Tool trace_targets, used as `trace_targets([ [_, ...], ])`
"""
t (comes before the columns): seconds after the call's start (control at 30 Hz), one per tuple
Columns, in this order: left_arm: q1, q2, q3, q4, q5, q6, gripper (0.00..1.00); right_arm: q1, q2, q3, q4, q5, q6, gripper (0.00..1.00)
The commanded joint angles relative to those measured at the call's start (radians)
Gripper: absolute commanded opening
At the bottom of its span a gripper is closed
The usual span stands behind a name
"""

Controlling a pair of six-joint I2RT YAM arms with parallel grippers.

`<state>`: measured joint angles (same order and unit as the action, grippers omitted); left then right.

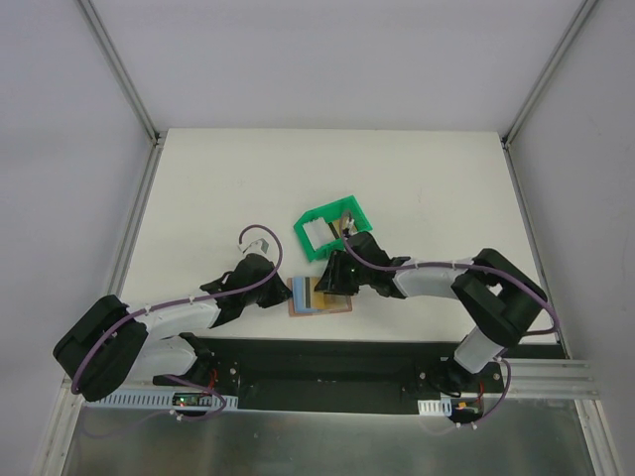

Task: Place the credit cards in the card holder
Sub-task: Insert the credit card into the card holder.

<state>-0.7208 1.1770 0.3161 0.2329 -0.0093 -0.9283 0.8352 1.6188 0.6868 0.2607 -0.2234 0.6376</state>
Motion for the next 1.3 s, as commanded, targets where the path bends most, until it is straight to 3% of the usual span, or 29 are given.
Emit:
trace_targets([
  [0.0,-0.008,-0.008,-0.009,-0.012,-0.003,0.013,0.00,0.018,0.061,0.045,-0.038,-0.057,-0.027,0.36],
  [0.27,-0.008,-0.008,-0.006,-0.010,0.002,0.016,0.00,0.021,0.073,0.074,0.057,-0.102,-0.021,0.33],
  [0.33,-0.008,-0.007,-0.005,-0.009,0.002,0.016,0.00,0.021,0.081,0.082,0.071,-0.116,-0.021,0.27],
  [0.57,-0.008,-0.005,-0.002,-0.007,0.003,0.017,0.00,0.024,0.096,0.080,0.104,-0.137,-0.021,0.27],
  [0.7,-0.008,-0.019,-0.008,-0.009,0.003,0.014,0.00,0.025,0.030,0.092,-0.009,-0.039,-0.097,0.34],
  [0.97,-0.008,-0.072,-0.003,0.000,0.037,0.017,0.00,0.109,-0.056,0.194,-0.314,0.214,-0.245,0.59],
  [1.27,-0.009,-0.123,0.001,0.003,0.055,0.002,0.00,0.185,0.021,0.298,-0.391,0.279,-0.271,0.63],
])
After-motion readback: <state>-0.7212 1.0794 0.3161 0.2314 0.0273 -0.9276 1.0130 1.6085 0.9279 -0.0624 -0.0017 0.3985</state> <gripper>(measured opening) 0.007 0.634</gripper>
